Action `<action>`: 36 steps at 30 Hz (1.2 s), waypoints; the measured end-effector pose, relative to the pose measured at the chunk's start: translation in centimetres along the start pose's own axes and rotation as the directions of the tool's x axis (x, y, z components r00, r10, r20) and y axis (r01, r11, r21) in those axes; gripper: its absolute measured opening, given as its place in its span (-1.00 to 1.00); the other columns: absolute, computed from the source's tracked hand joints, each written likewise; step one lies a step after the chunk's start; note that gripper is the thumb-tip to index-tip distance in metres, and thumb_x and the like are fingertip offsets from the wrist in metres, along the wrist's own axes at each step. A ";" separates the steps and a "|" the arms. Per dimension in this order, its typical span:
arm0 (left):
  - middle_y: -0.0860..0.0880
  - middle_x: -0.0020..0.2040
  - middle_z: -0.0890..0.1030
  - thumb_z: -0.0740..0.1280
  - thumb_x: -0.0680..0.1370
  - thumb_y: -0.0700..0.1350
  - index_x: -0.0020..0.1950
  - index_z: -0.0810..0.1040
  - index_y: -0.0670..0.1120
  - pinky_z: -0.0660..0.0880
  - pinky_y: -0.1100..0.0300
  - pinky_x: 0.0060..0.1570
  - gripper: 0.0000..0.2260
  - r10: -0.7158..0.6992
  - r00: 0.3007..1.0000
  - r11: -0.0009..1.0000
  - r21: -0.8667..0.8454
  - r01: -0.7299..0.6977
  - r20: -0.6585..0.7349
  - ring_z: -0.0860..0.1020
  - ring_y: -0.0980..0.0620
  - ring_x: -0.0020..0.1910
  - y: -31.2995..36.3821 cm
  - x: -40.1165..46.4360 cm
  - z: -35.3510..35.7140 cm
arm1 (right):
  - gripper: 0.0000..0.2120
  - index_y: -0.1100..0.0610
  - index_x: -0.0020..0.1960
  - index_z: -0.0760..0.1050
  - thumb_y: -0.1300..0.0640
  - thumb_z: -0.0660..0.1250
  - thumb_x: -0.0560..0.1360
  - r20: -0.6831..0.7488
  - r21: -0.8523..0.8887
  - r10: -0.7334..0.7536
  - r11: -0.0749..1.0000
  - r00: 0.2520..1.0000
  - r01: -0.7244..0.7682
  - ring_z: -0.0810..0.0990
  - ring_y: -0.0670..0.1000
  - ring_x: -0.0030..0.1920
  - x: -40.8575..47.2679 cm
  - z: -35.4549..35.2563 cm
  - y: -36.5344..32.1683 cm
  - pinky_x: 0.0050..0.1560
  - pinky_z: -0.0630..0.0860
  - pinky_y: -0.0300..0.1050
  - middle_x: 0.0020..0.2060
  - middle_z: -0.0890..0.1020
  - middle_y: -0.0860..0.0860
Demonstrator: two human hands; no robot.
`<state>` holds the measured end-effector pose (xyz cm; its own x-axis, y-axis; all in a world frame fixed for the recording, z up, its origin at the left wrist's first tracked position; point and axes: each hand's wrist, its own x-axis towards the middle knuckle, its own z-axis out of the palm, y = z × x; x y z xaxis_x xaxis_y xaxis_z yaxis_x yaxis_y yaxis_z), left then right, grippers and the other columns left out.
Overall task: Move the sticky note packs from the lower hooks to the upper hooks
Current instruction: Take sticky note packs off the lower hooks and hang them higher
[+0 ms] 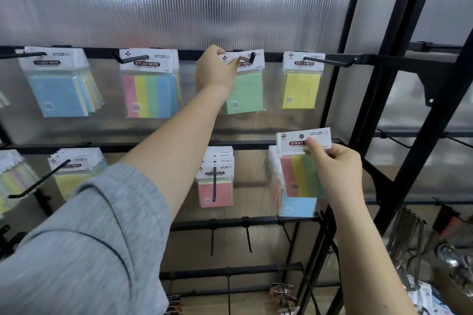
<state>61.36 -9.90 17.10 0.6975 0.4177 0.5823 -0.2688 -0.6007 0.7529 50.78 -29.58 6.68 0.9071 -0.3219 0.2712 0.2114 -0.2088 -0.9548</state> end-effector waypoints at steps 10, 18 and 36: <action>0.04 -0.11 0.52 0.21 0.55 -0.16 -0.08 0.50 -0.04 0.36 0.24 -0.18 -0.91 0.012 1.000 0.993 0.120 -0.013 0.005 0.46 0.04 -0.13 -1.6 -2.8 -3.2 | -0.79 0.02 -0.25 0.62 -0.01 0.34 0.52 -0.010 0.008 -0.003 1.000 1.000 0.003 0.54 -0.07 -0.35 -0.8 0.8 -0.2 -0.31 0.44 -0.21 -0.44 0.62 -0.13; 0.12 -0.31 0.57 0.29 0.54 -0.15 -0.24 0.51 0.08 0.50 0.19 -0.11 -0.81 0.067 0.994 0.995 -0.076 -0.061 0.090 0.61 -0.01 -0.19 -4.3 -7.7 -10.0 | -0.61 0.34 -0.19 0.59 -0.02 0.34 0.51 -0.003 0.001 -0.027 1.000 1.000 0.027 0.43 0.02 -0.29 -2.4 3.1 -0.4 -0.26 0.31 -0.16 -0.16 0.61 0.34; 0.04 -0.08 0.60 0.24 0.55 -0.09 -0.06 0.58 -0.01 0.33 0.18 -0.22 -0.87 -0.366 0.927 0.887 0.268 0.375 -0.087 0.49 0.02 -0.10 -19.4 -9.0 -24.4 | -0.54 0.39 -0.25 0.49 -0.03 0.34 0.52 -0.013 0.128 -0.171 0.977 0.985 0.171 0.35 0.00 -0.36 -10.1 13.7 -3.8 -0.29 0.26 -0.12 -0.37 0.47 0.35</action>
<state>44.09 14.61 4.75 0.6866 0.6662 0.2911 0.2013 -0.5590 0.8044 45.83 -12.86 5.89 0.8529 -0.2935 0.4317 0.4082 -0.1405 -0.9020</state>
